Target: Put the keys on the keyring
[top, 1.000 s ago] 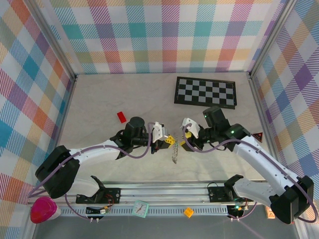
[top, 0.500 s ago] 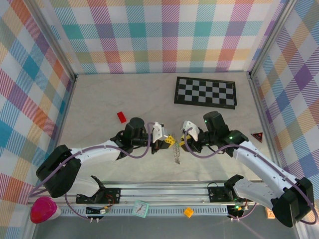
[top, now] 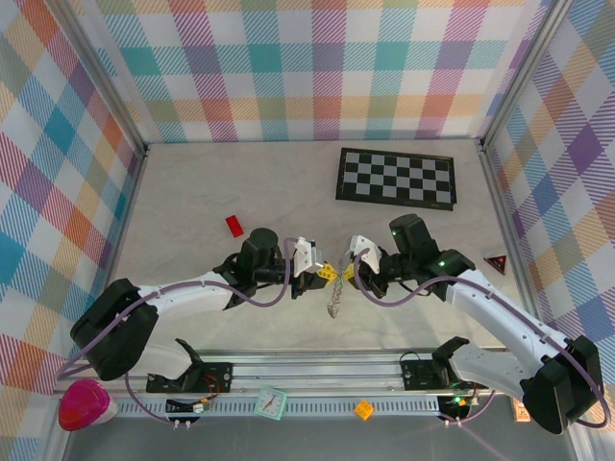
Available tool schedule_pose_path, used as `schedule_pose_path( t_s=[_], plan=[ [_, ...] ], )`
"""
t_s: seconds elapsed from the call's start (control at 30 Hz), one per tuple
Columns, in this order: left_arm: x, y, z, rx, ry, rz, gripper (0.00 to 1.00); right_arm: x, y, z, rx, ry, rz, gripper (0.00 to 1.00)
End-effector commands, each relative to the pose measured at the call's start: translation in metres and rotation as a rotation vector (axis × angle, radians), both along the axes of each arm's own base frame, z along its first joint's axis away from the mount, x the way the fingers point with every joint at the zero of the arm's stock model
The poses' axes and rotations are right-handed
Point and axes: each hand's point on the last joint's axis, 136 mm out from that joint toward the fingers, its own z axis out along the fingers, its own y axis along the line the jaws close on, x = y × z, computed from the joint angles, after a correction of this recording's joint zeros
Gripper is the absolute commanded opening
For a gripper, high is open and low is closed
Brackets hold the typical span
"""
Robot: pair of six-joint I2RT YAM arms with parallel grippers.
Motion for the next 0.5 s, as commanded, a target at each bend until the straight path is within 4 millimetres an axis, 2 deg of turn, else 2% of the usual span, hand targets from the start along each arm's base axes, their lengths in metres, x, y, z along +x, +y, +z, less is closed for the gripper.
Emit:
schedule_pose_path(
  t_s=[0.0,0.23,0.43,0.47],
  plan=[
    [-0.005,-0.003,0.012,-0.052,-0.043,-0.038,0.0,-0.002,0.004,0.009,0.019,-0.029,0.044,0.01],
    [-0.009,-0.003,0.018,-0.093,-0.053,-0.054,0.0,0.007,-0.002,-0.013,-0.093,-0.016,0.043,0.0],
    [-0.01,-0.004,0.019,-0.114,-0.045,-0.061,0.0,0.01,0.008,-0.004,-0.013,-0.008,0.033,0.0],
    [-0.011,-0.004,0.018,-0.112,-0.042,-0.061,0.0,0.012,0.008,-0.002,-0.007,-0.025,0.022,0.09]
  ],
)
